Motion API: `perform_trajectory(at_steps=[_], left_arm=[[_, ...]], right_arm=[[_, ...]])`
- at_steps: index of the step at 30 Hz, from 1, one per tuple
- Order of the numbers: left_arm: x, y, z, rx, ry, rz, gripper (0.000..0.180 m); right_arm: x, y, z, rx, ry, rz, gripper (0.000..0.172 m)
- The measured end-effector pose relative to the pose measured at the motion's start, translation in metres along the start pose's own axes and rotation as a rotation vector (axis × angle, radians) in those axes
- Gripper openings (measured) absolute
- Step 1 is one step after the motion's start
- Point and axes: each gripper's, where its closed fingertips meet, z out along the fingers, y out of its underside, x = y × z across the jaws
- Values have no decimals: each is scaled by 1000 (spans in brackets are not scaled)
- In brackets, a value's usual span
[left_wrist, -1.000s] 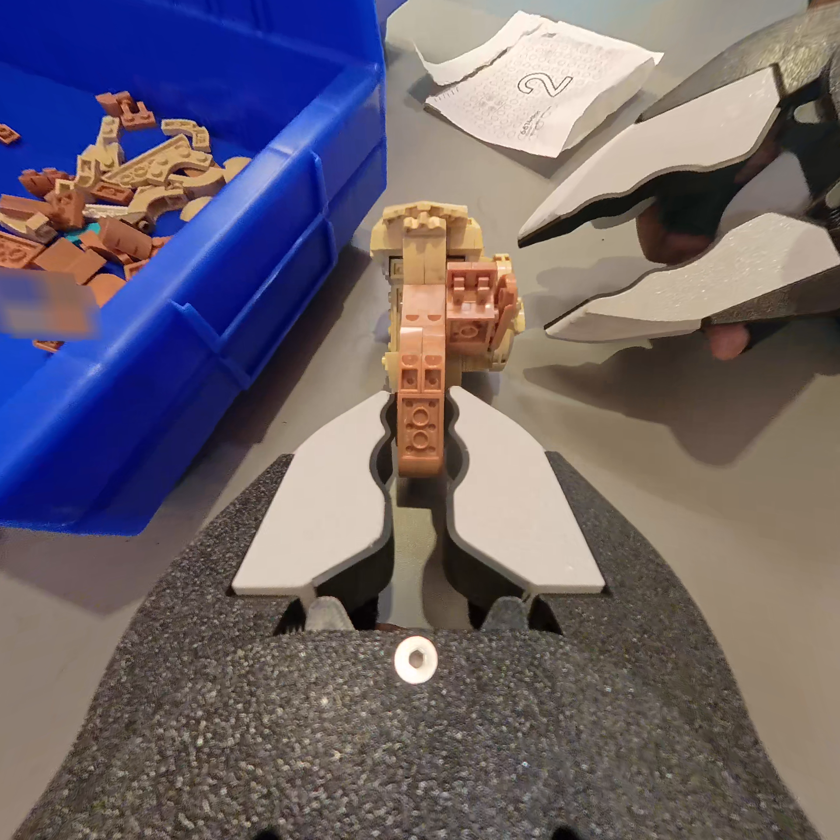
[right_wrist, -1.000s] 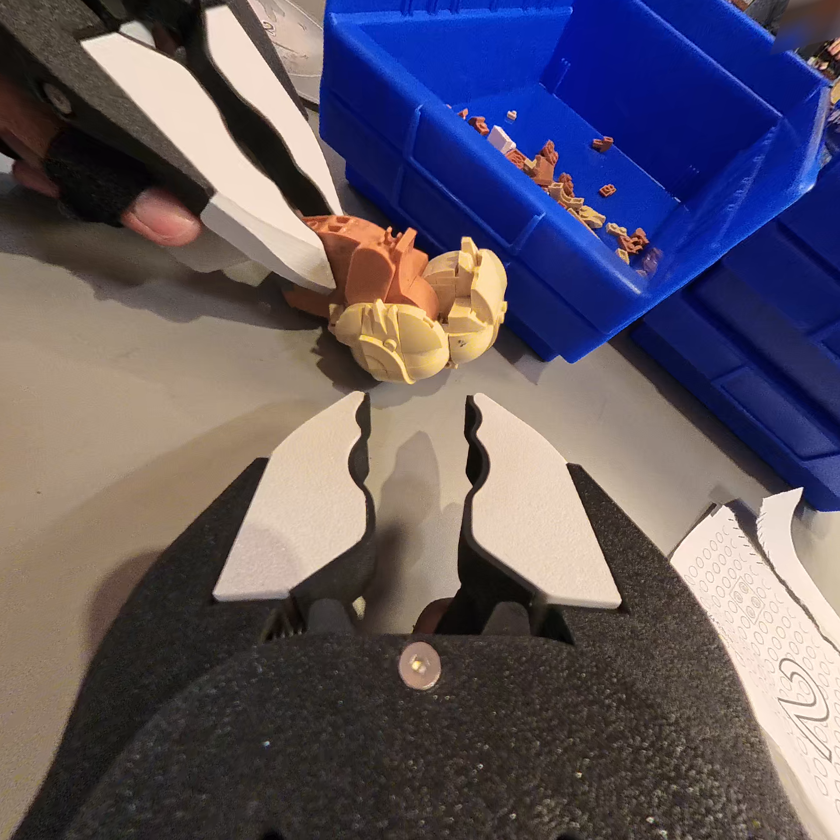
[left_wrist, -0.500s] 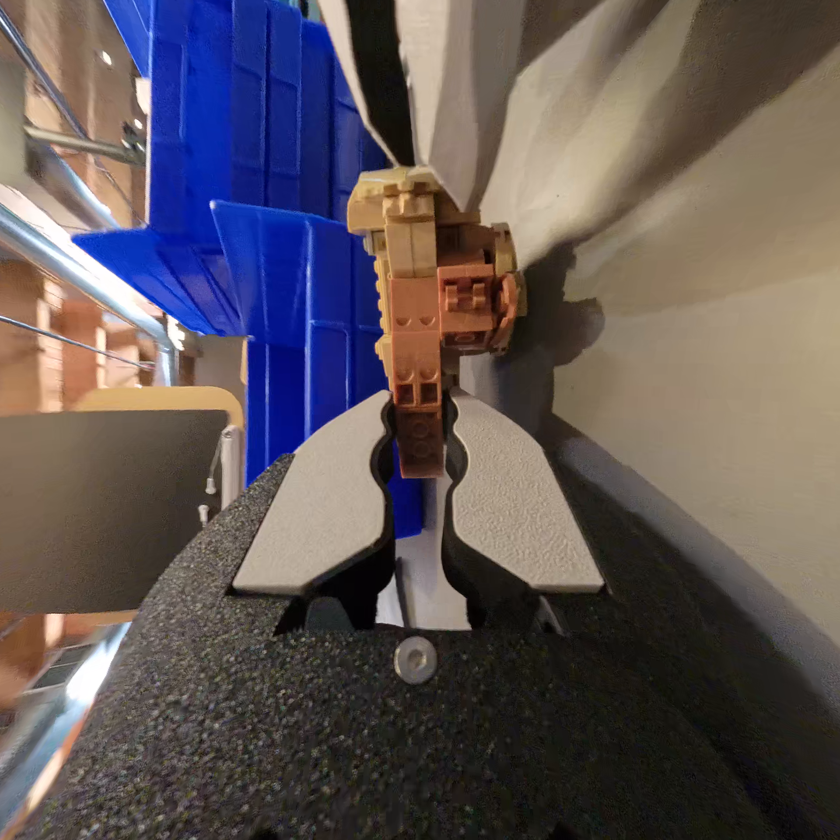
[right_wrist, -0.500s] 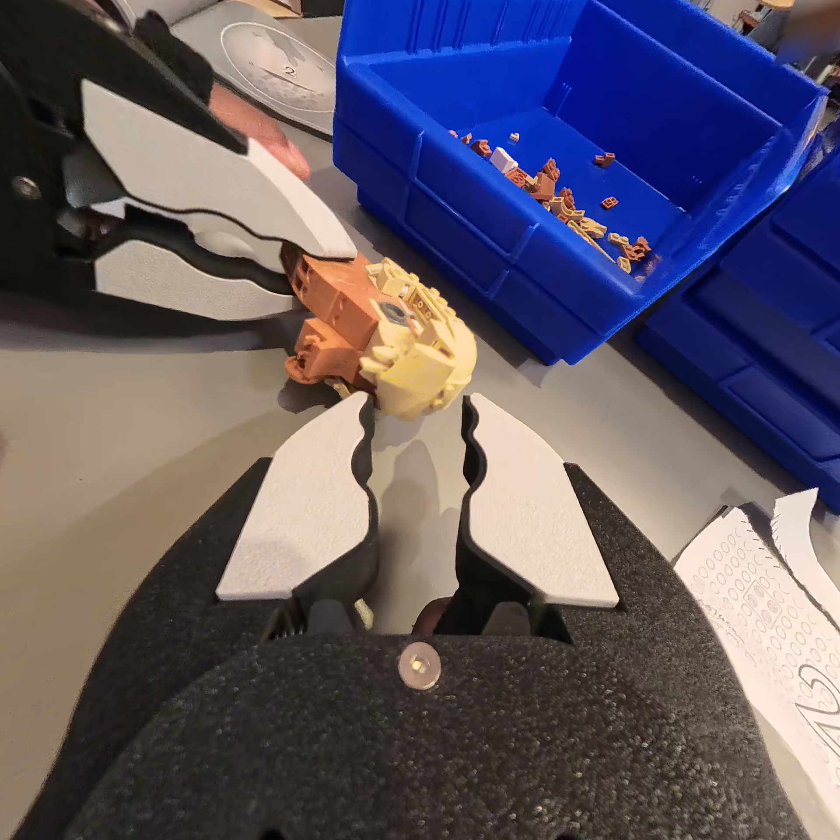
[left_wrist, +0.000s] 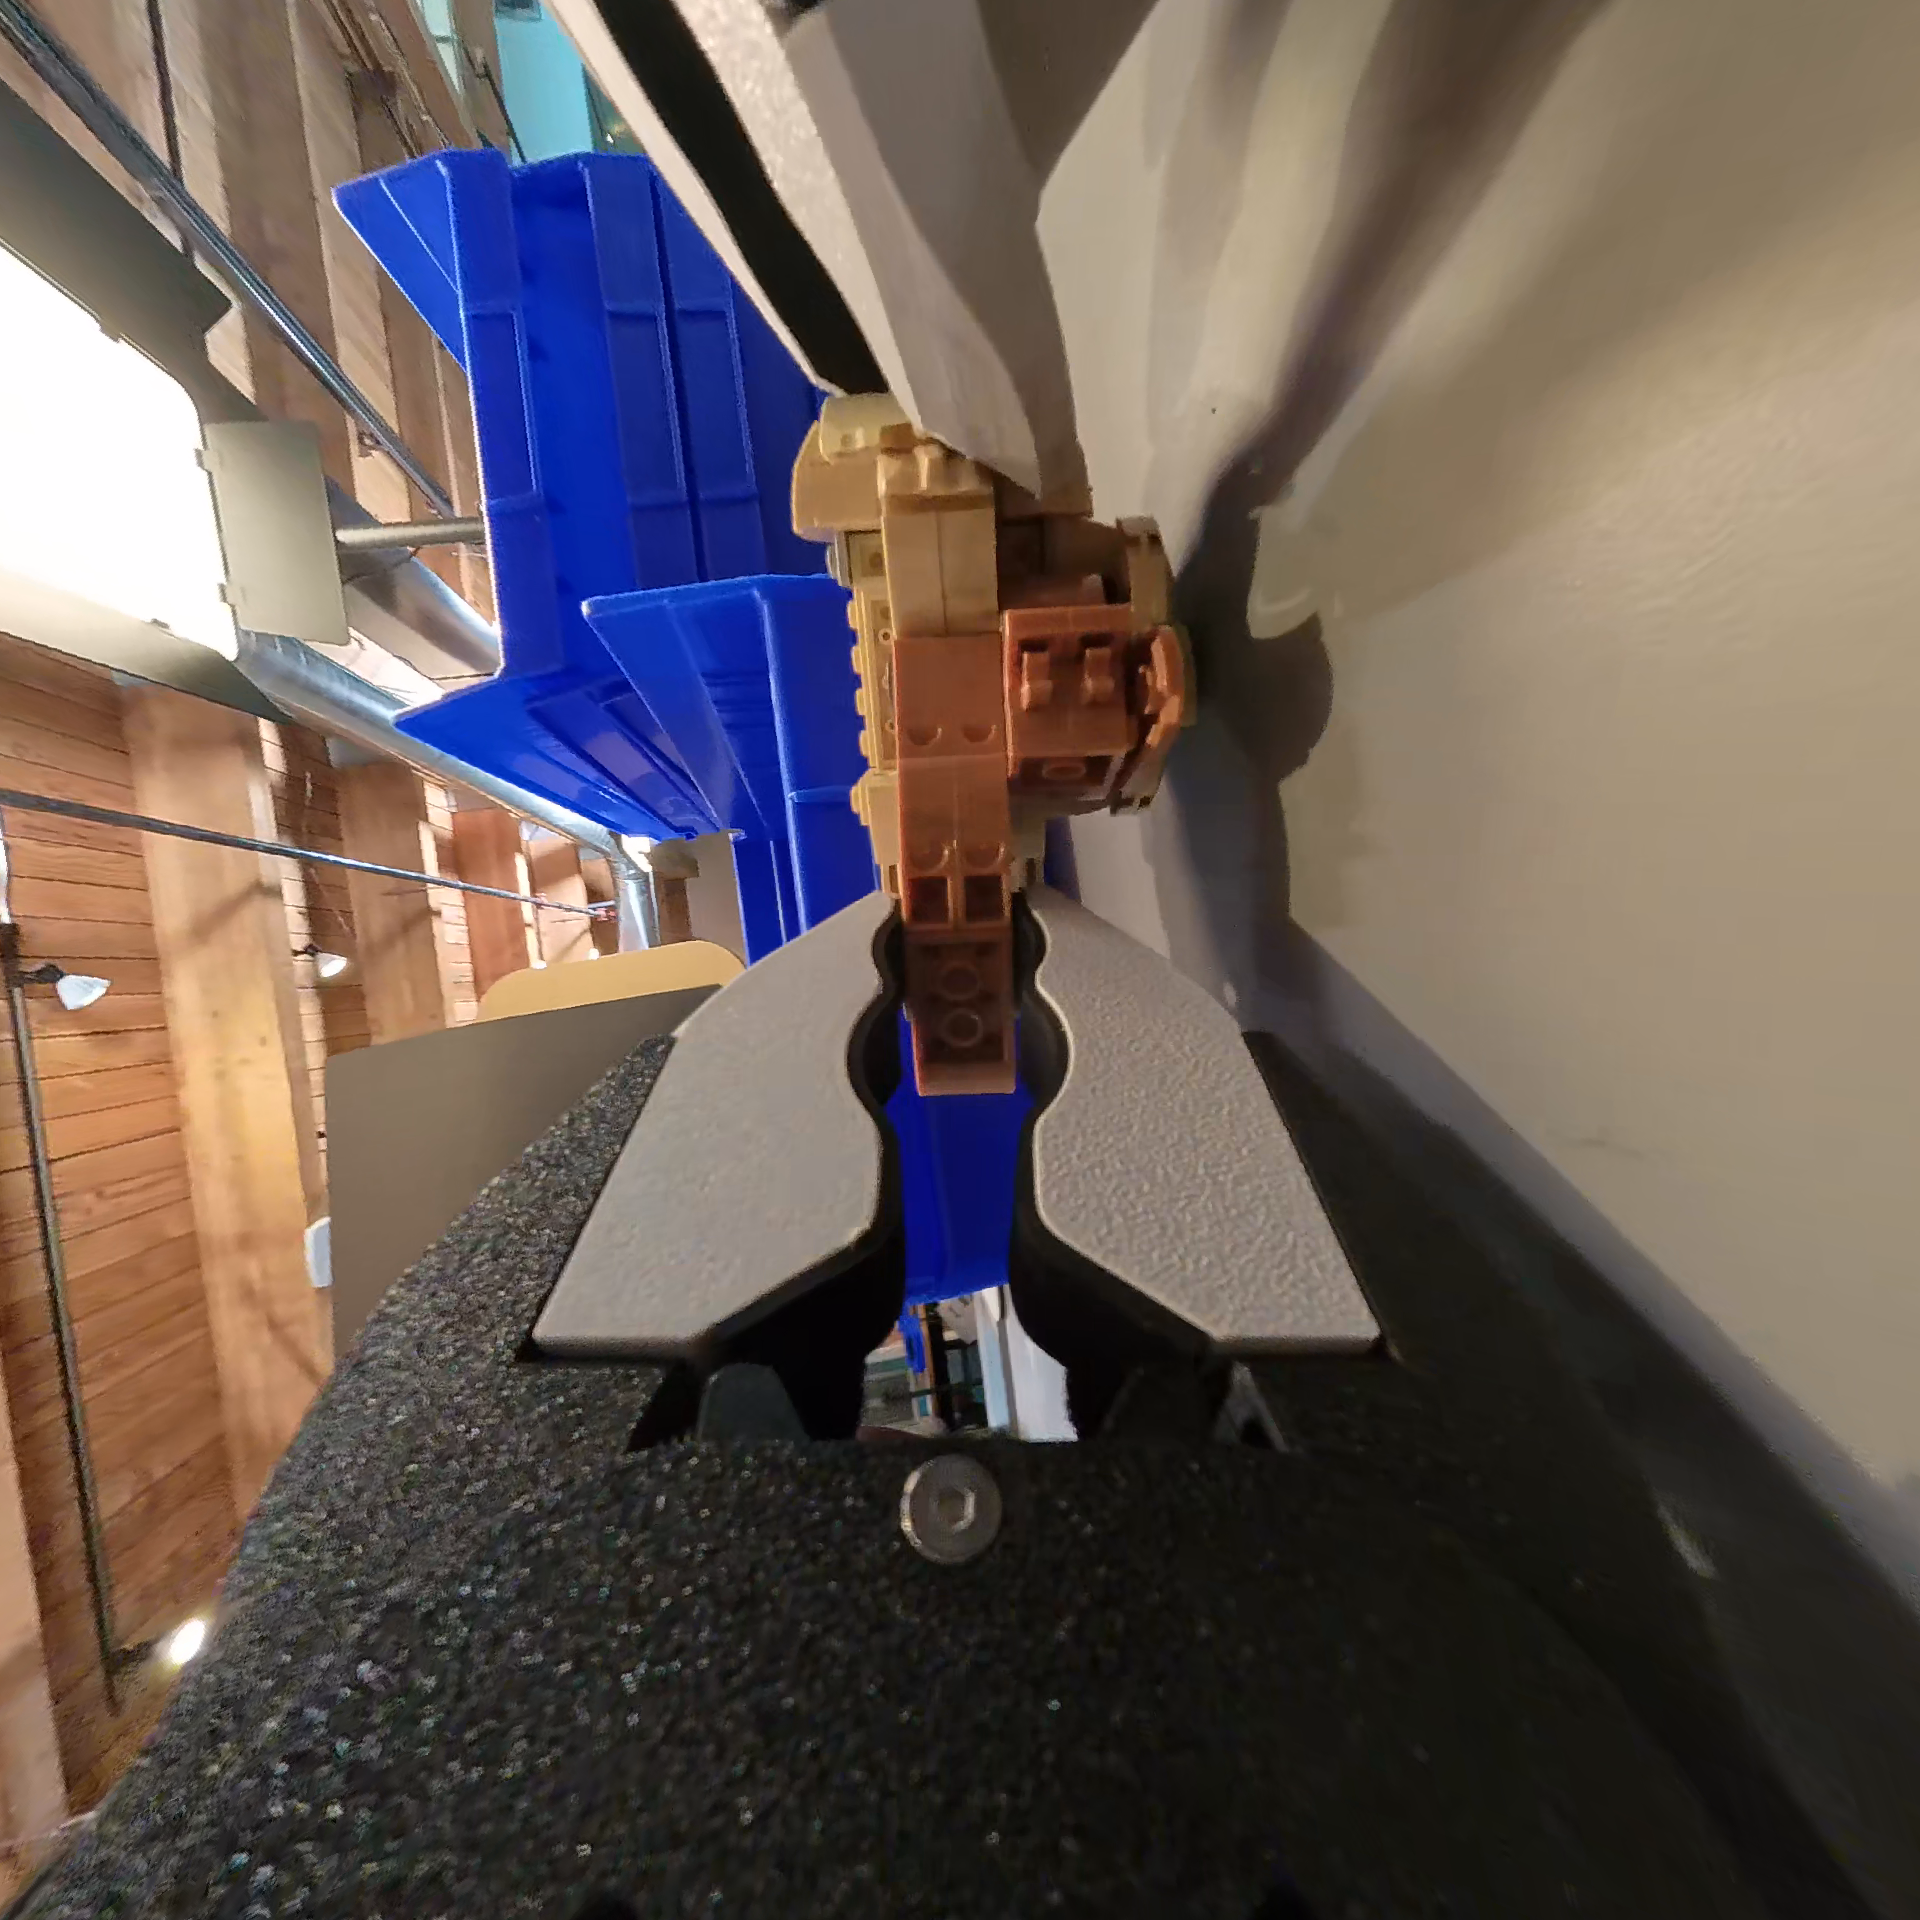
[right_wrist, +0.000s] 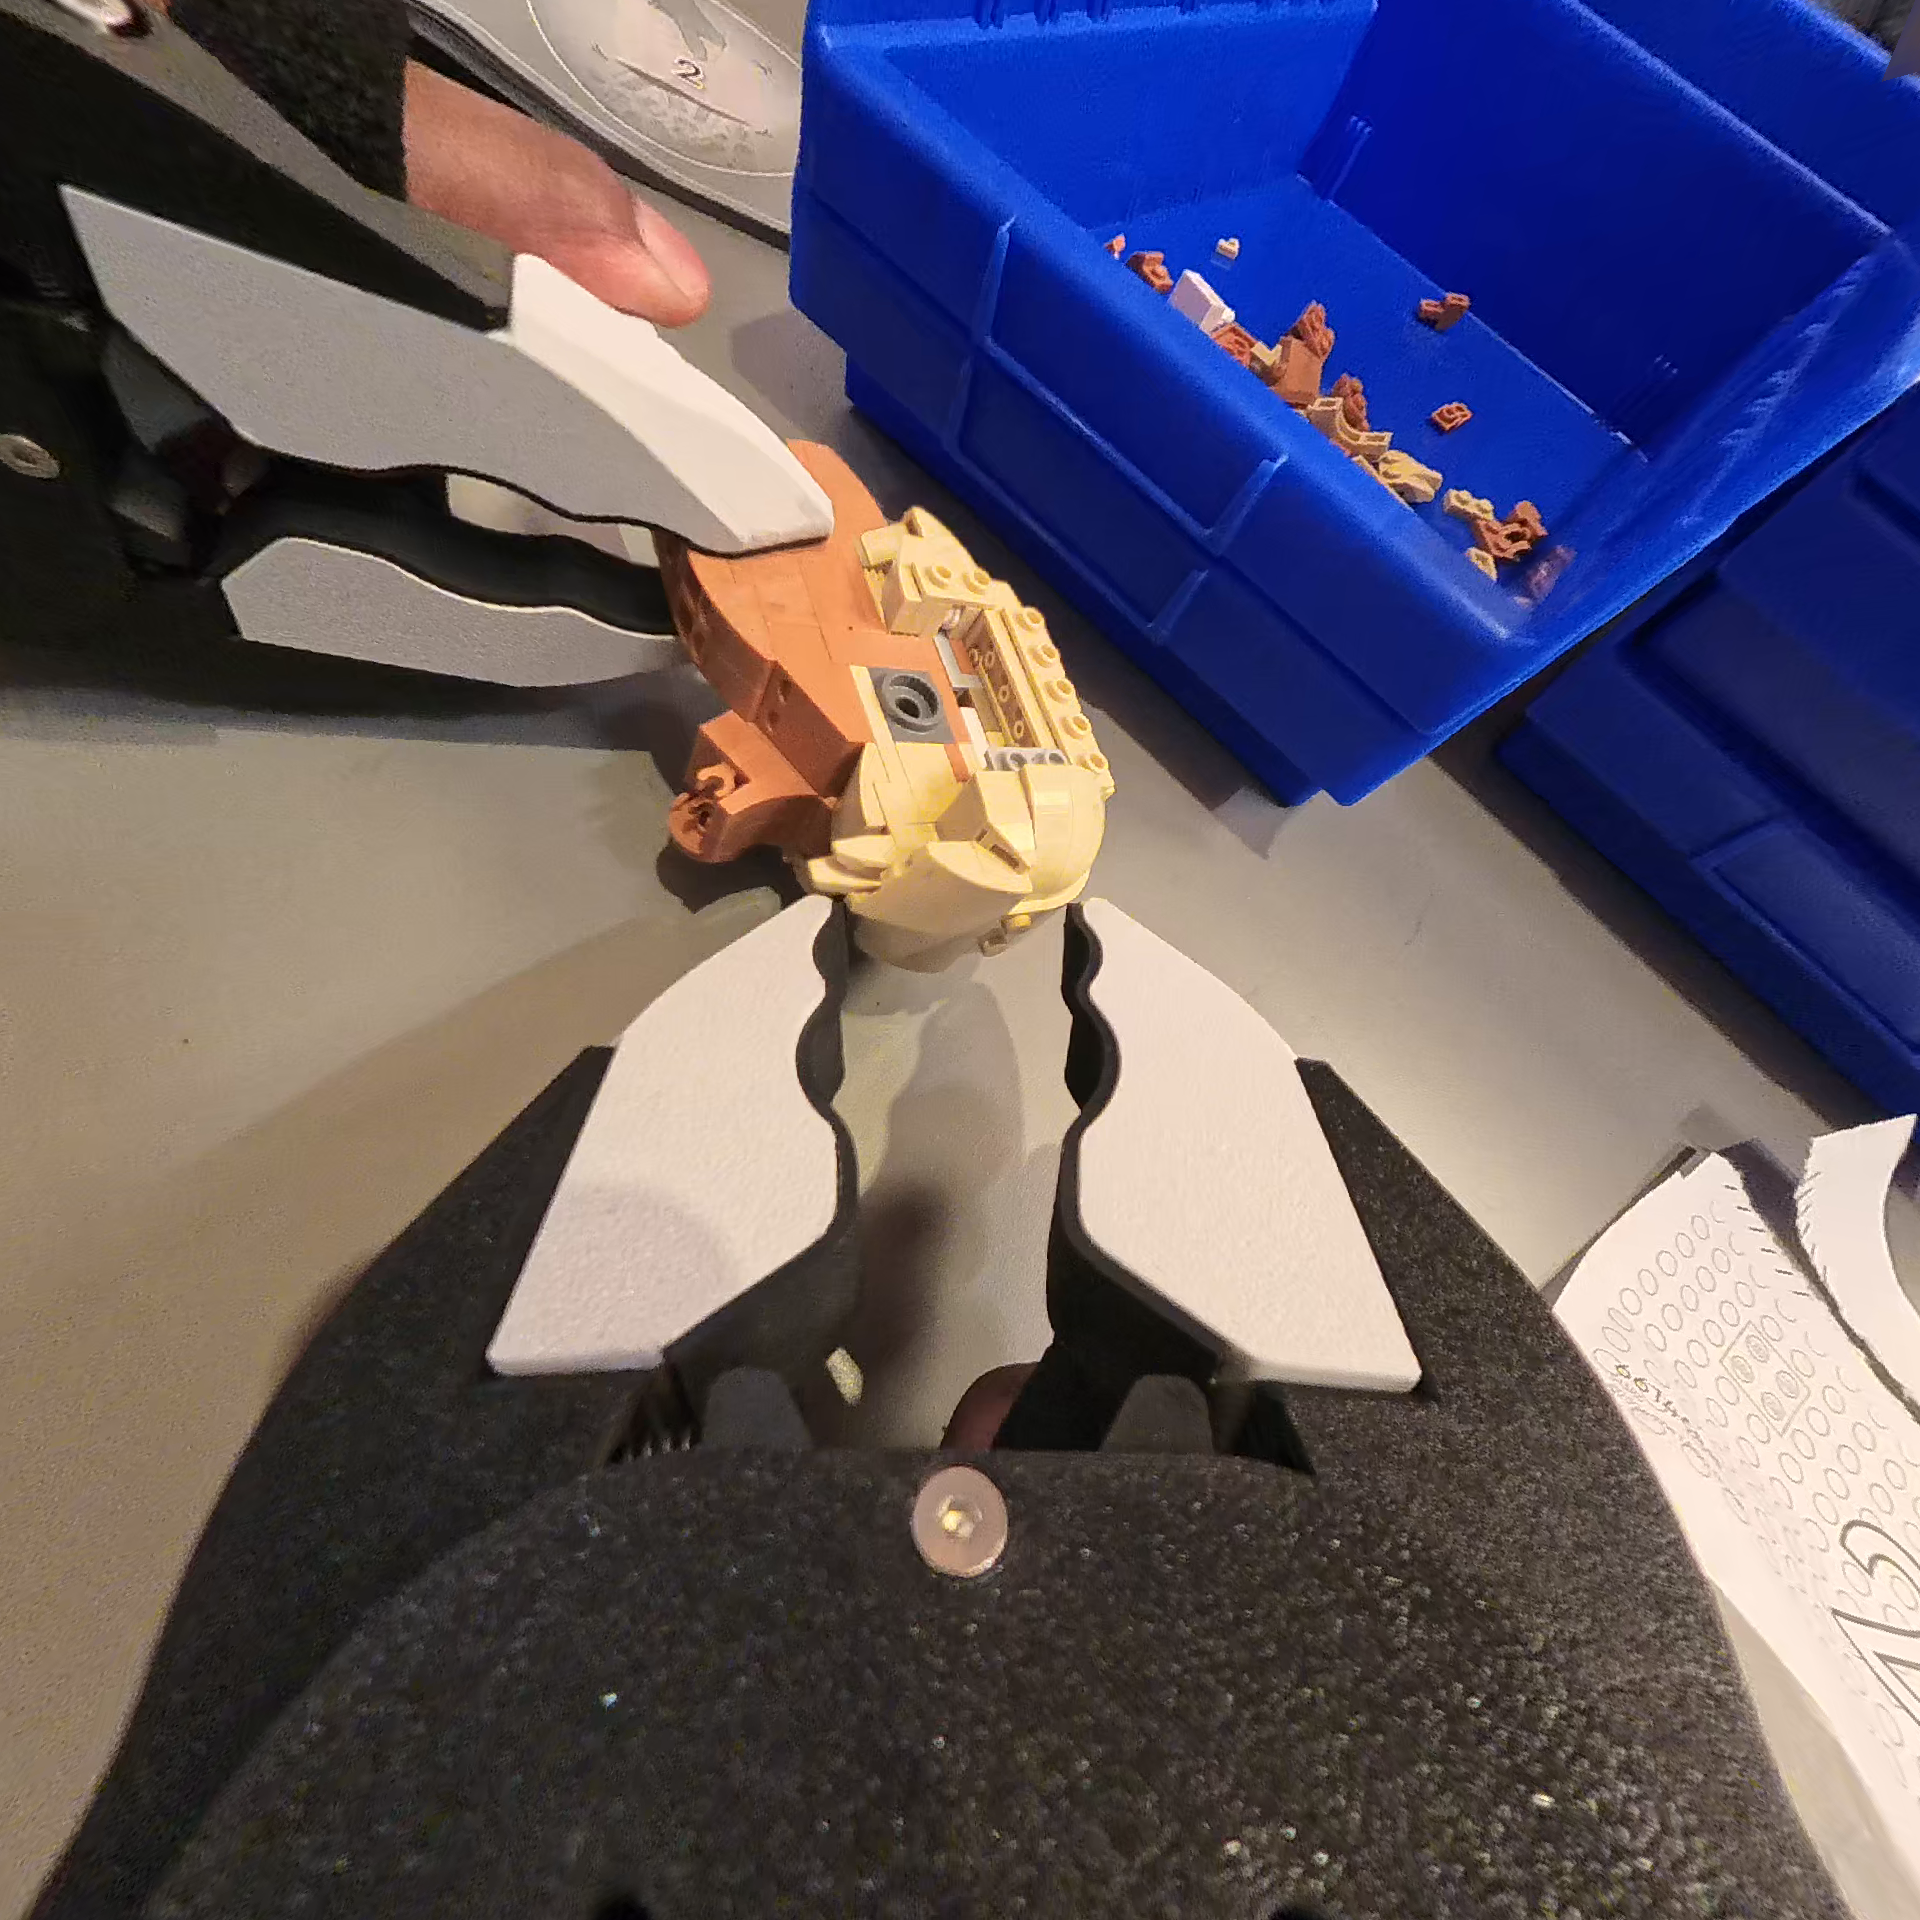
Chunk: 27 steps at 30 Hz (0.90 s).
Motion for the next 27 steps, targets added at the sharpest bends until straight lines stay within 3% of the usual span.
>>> perform_trajectory(at_steps=[9,27], left_arm=[[3,-3,-3,38,-30,61,19],[4,-3,-3,37,-14,22,19]], right_arm=[[-4,1,-1,1,-34,-1,40],[-3,3,0,-8,-21,-3,40]])
